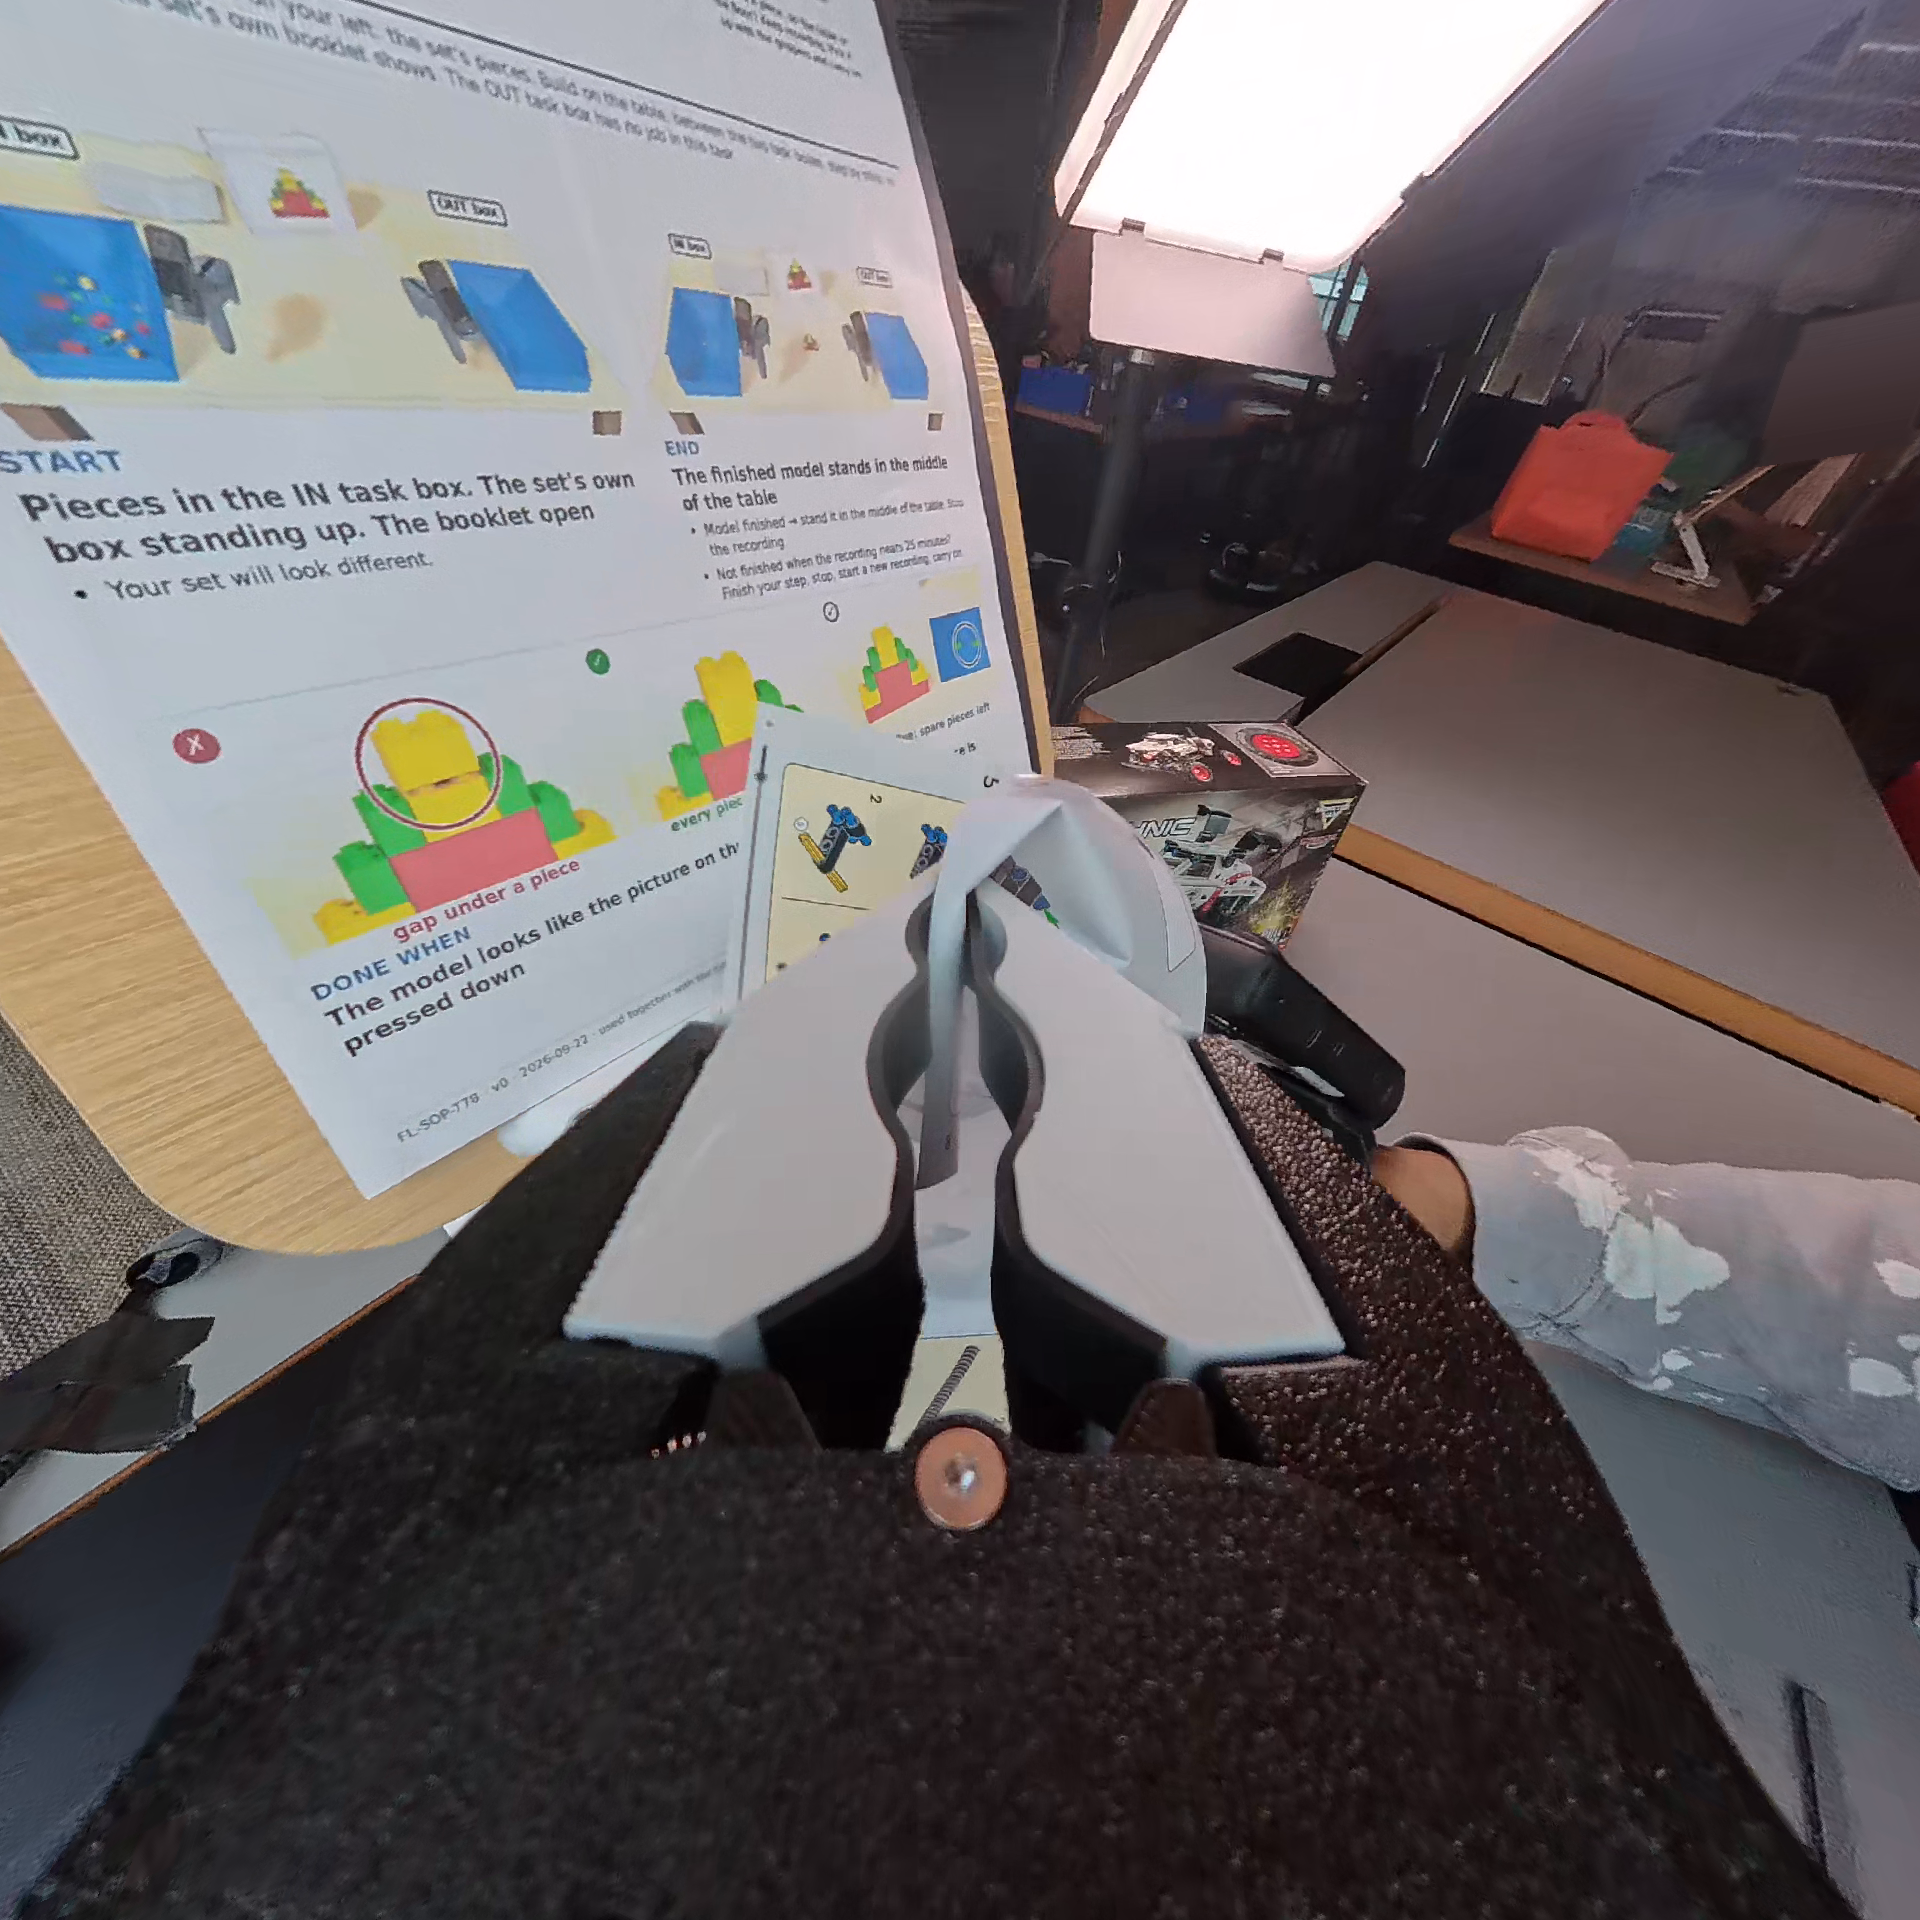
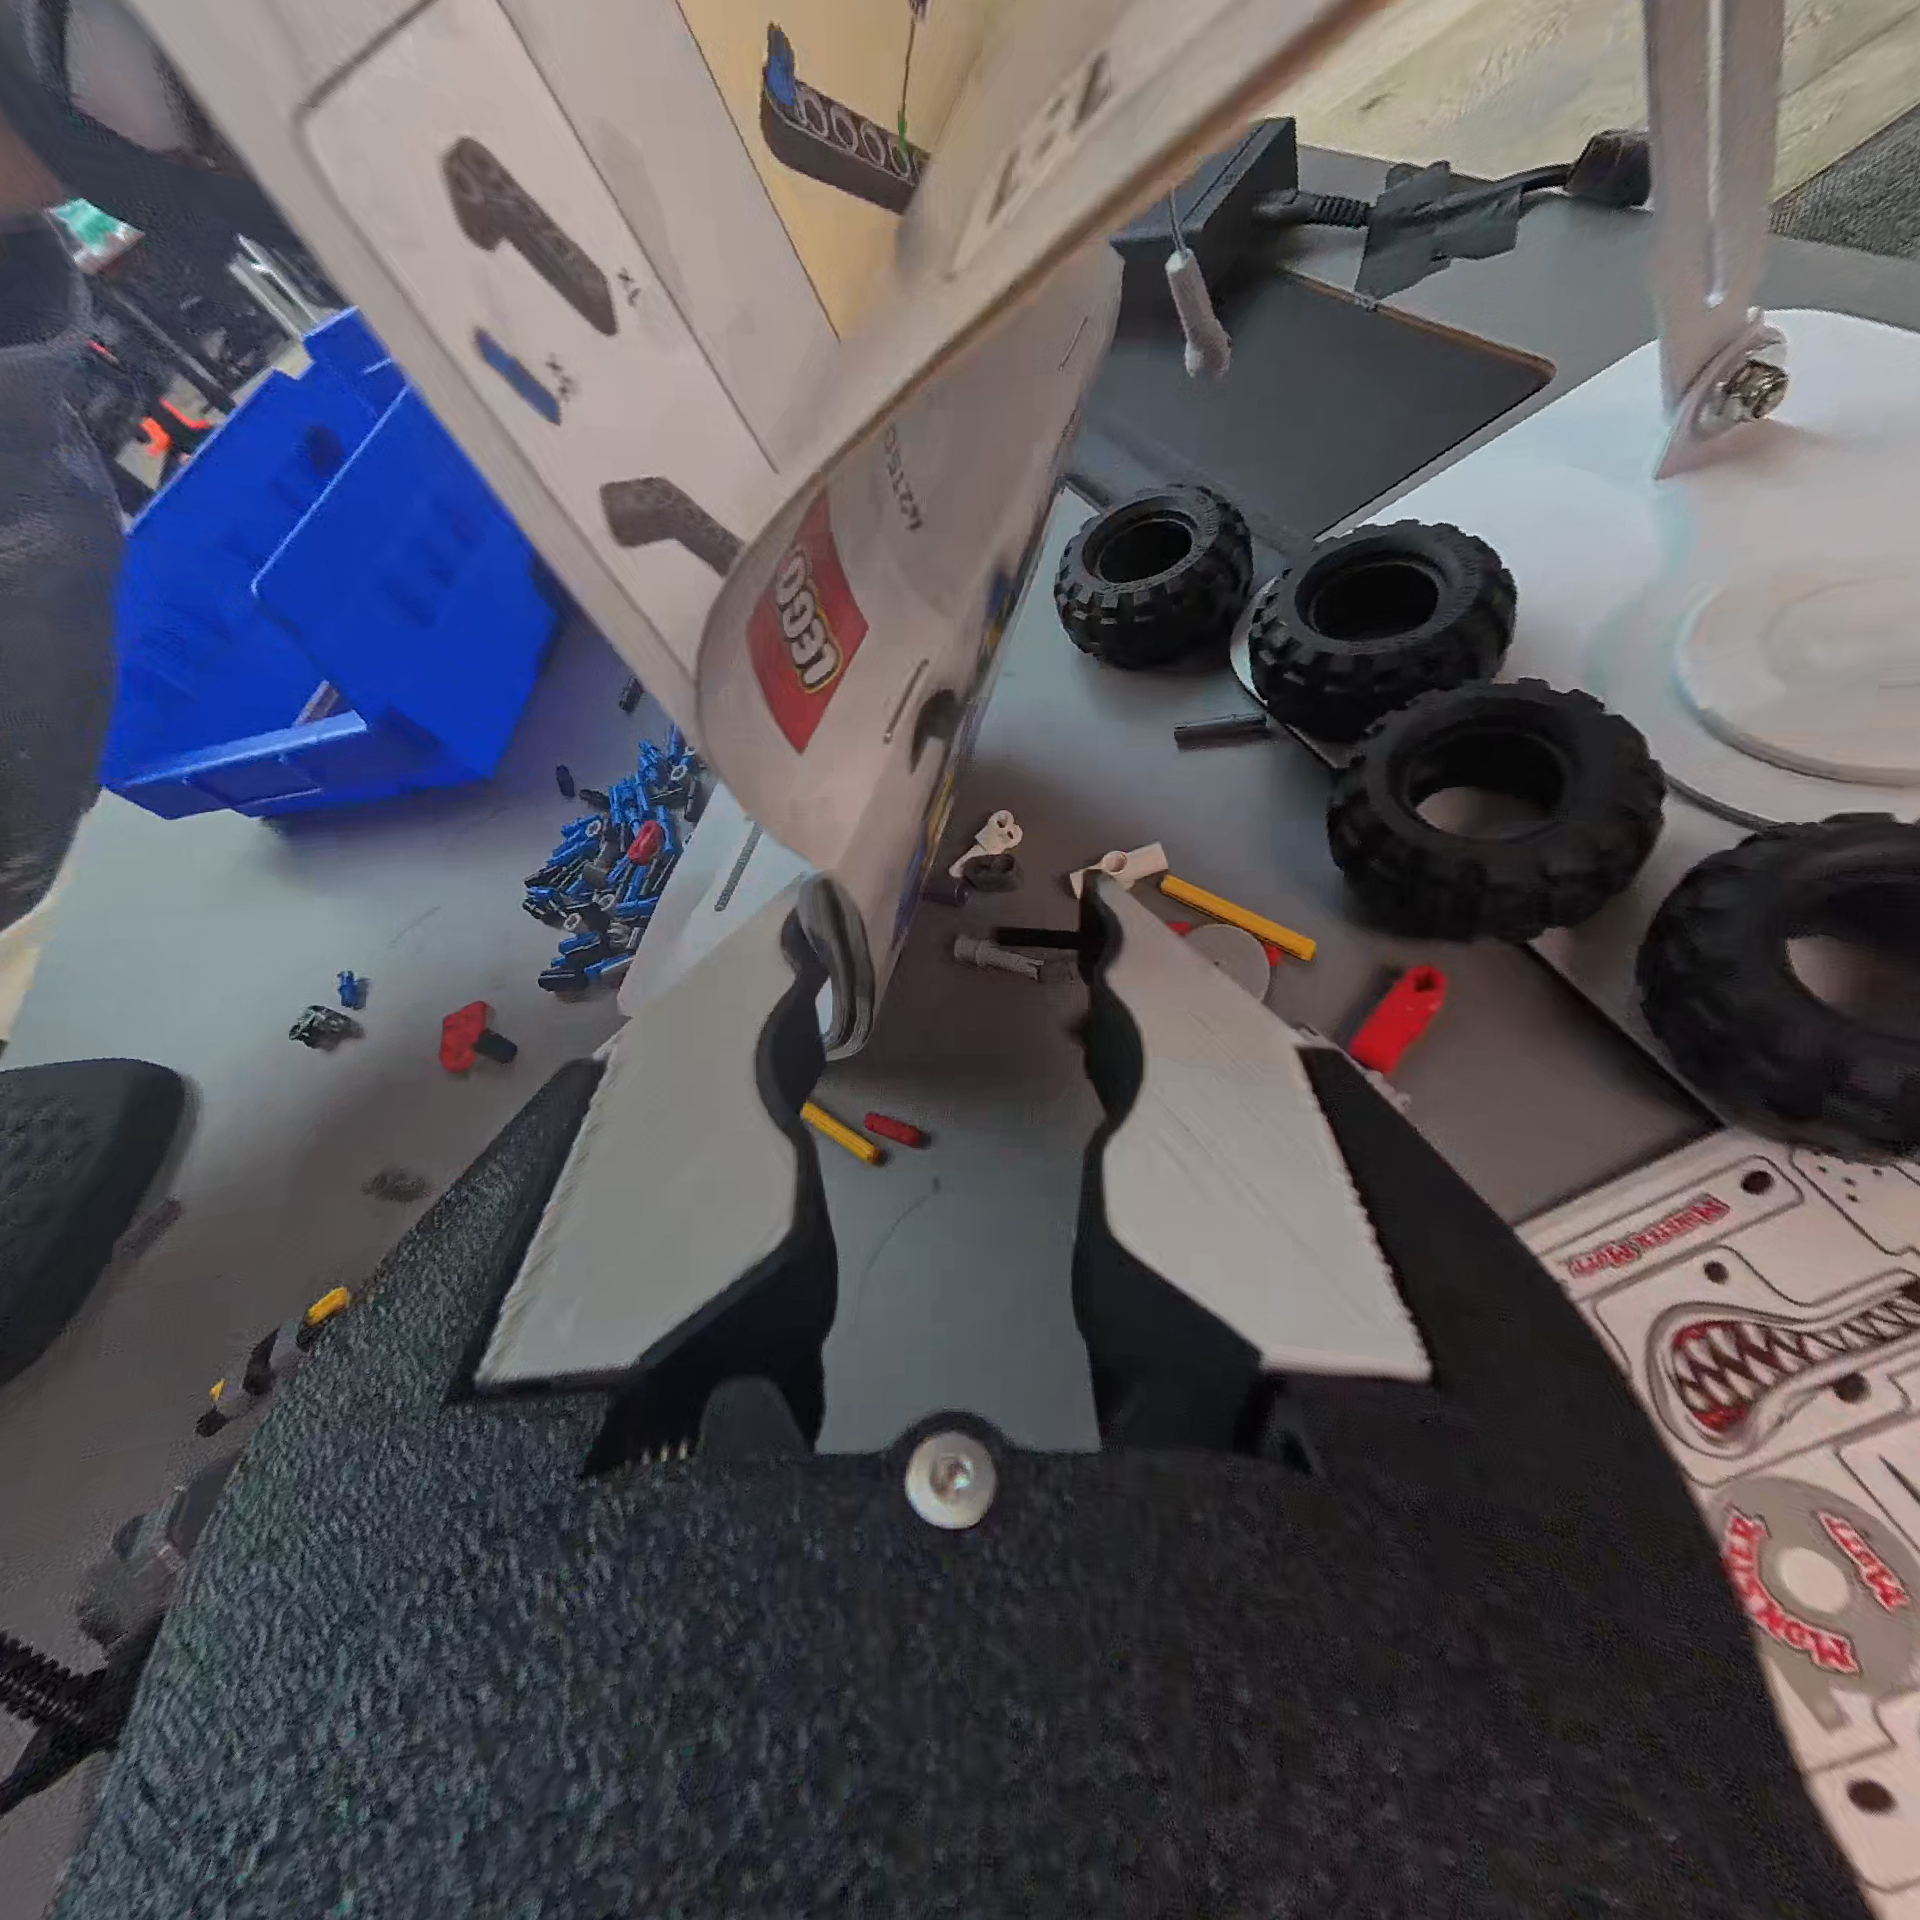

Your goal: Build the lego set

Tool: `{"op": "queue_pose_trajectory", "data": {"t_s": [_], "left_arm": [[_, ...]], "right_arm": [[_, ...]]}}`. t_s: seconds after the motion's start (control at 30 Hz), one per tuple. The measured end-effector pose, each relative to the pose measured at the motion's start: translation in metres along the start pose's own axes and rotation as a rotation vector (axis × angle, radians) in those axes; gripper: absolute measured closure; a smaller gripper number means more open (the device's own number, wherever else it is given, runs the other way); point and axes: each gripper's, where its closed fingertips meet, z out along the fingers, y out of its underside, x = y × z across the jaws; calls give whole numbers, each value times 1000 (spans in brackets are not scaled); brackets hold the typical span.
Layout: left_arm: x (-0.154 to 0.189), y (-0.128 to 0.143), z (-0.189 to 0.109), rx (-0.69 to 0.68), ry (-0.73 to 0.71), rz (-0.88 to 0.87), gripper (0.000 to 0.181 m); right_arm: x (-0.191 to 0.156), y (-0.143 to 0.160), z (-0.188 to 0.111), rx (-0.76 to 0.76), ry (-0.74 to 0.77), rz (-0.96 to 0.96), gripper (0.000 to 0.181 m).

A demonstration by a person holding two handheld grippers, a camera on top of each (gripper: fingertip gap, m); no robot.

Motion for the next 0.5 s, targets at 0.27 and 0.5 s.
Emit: {"op": "queue_pose_trajectory", "data": {"t_s": [0.27,0.5], "left_arm": [[19,-41,-31,93,11,39,181],[-2,-62,-61,174,-36,-21,181]], "right_arm": [[-37,-34,-31,0,-45,-205,180],[-61,-65,-92,-295,30,-491,180]]}}
